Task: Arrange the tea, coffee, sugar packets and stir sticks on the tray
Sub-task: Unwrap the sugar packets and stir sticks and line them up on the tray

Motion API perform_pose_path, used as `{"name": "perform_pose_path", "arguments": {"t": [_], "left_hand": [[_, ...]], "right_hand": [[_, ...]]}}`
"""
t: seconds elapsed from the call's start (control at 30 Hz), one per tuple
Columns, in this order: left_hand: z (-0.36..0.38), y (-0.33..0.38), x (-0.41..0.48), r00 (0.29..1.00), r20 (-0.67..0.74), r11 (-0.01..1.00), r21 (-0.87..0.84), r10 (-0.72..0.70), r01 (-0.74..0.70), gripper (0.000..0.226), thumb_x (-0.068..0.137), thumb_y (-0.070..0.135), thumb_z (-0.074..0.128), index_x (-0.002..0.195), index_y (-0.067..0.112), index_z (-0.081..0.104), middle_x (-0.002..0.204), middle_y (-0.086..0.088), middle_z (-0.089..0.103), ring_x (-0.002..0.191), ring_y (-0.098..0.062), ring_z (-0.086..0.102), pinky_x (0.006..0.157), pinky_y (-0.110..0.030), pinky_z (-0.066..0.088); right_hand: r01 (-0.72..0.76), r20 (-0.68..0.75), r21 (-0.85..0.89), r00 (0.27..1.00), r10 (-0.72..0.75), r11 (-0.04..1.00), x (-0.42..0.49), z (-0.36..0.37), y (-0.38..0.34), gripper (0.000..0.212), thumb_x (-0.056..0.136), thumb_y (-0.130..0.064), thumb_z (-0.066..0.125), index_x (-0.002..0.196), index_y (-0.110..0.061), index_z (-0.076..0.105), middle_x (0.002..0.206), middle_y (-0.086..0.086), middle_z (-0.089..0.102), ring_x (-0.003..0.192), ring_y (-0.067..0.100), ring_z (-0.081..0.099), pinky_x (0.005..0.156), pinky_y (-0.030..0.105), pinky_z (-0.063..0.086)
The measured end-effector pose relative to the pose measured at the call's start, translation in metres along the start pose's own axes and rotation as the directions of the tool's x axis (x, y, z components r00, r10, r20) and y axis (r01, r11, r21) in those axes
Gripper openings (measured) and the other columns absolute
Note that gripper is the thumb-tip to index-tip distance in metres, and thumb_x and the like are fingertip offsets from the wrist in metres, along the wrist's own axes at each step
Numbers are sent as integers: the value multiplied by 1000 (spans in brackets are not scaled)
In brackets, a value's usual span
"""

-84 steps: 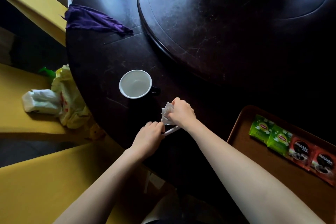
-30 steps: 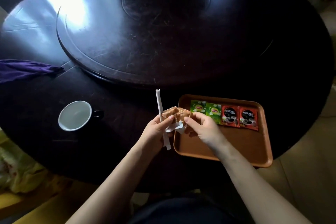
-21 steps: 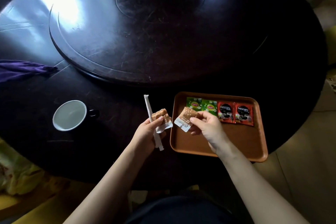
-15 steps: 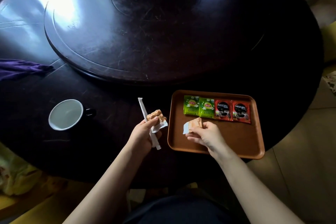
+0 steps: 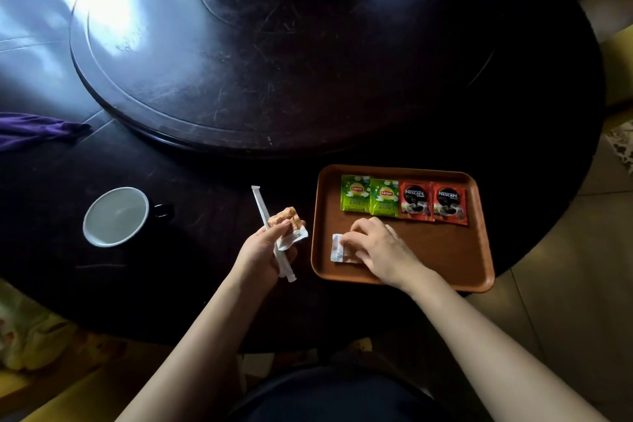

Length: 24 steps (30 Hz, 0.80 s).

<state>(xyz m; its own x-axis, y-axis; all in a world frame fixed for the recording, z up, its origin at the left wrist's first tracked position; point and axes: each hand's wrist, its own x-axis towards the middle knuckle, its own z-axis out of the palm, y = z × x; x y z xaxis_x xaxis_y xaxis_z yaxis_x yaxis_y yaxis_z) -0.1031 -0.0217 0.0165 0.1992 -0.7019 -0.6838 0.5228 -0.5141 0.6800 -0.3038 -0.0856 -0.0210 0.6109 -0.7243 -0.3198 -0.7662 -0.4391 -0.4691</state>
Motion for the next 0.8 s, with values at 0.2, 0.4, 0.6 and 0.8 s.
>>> {"name": "perform_pose_path", "arguments": {"t": [0.2,0.4,0.6,0.8], "left_hand": [[-3,-3,2,999,-32,1000,-5,-21,21,20,90,11,47,95,22,62,93,0,65,81,-11,59,69,-27,39],[6,-6,3,995,-85,998,3,-59,59,14,89,13,50,85,19,62,79,0,60,66,-11,55,64,-25,40],[12,-7,3,998,5,997,-33,-64,64,18,91,18,47,88,18,65,69,5,69,53,-4,64,64,-24,43],[14,-11,5,990,139,999,-23,-30,34,29,91,13,47,117,8,59,92,-6,68,76,-14,68,73,-26,52]], "right_hand": [[-176,-243,-26,956,164,984,-9,21,-1,34,80,-29,64,110,-15,54,106,7,58,104,26,51,92,37,41],[-247,-310,29,919,244,969,-9,34,-13,35,80,-33,65,103,-9,51,103,10,61,100,28,53,90,38,42],[-265,-296,63,916,272,962,-9,34,-14,36,80,-35,64,103,-11,49,105,10,61,102,27,52,91,38,42],[-185,-281,508,888,365,841,-16,17,-29,30,87,-38,56,100,-12,56,83,-1,59,80,15,56,68,22,44]]}}
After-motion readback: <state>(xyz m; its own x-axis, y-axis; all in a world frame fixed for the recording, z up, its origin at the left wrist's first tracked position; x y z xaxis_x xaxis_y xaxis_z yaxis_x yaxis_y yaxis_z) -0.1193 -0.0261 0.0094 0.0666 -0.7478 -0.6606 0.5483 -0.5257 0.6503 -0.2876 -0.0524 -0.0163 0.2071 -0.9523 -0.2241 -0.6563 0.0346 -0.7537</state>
